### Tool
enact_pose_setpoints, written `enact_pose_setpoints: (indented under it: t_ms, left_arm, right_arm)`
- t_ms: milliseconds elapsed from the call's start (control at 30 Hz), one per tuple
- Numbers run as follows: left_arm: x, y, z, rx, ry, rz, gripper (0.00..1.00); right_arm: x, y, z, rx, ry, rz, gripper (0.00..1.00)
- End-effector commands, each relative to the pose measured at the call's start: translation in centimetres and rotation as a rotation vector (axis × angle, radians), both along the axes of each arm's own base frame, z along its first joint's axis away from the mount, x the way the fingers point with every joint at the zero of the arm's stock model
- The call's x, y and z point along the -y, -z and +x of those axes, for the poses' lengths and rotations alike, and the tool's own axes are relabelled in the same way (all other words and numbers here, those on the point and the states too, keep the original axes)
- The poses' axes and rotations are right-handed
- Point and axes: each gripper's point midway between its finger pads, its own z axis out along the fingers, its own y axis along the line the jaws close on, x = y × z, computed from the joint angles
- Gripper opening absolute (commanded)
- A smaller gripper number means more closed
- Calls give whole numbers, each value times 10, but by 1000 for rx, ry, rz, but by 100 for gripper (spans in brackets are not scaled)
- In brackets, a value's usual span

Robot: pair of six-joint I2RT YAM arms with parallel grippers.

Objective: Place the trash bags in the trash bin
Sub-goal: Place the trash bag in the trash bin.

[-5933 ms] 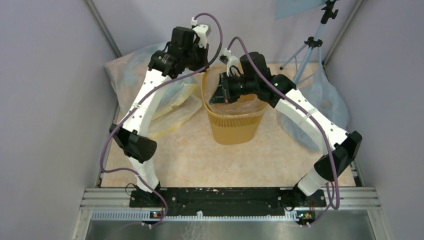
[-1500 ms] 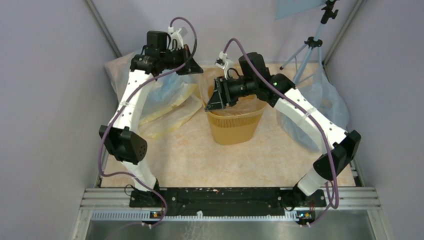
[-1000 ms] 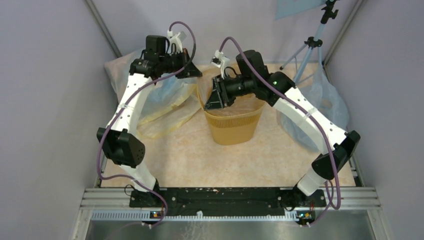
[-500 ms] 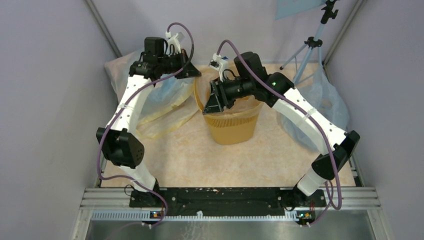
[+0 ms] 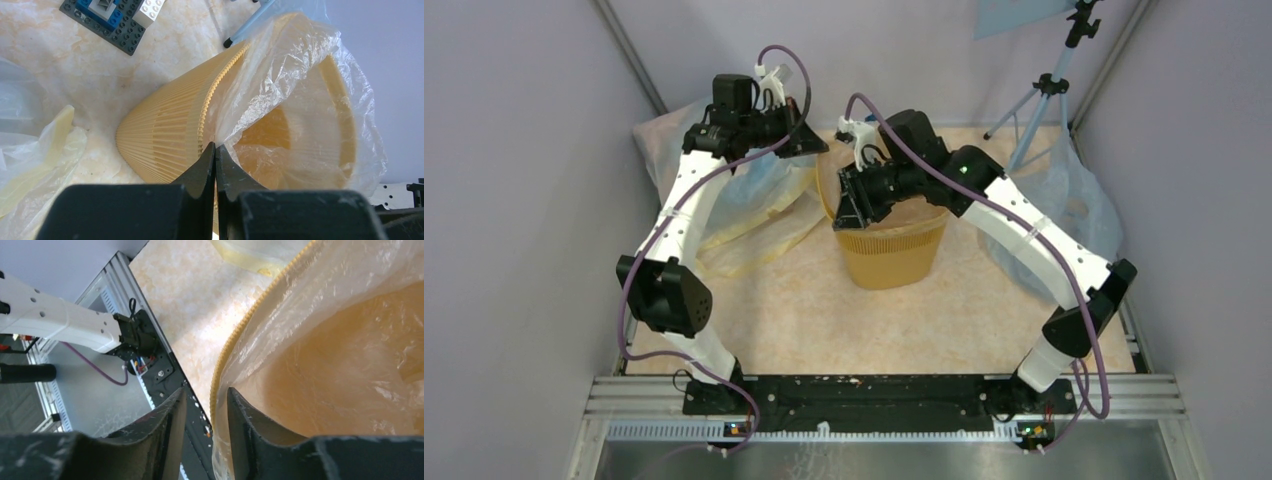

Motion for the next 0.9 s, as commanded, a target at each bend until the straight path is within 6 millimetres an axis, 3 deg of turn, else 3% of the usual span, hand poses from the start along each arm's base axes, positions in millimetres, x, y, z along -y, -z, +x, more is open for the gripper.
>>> enact_pose_setpoints:
  t_ms: [0,133,233,400,467,633,867]
  left_arm:
    - [-5,-19,-4,62,-12,-15,6]
    - [-4,-19,-5,57,-14,-18,6]
    - [-4,-19,-4,57,-18,-20,6]
    - [-4,-20,-4,55,-20,-25,6]
    - [-4,-21,-5,53,-20,-26,6]
    - [-5,-20,-4,55,-29,-17,5]
    - [-11,-25,1,63,-73,9,5]
  right_arm:
    - [-8,-18,3,90,-3,12,32]
    - [-13,-19,2,107,-13,8,26]
    - [-15,-14,1,123,-19,-23,32]
    - [-17,-10,2,161,-15,-71,33]
    - [-17,-8,4,177,-4,-93,28]
    - [-13,-7,11,207,41,-135,2]
    - [-7,-2,12,212,63,-159,0]
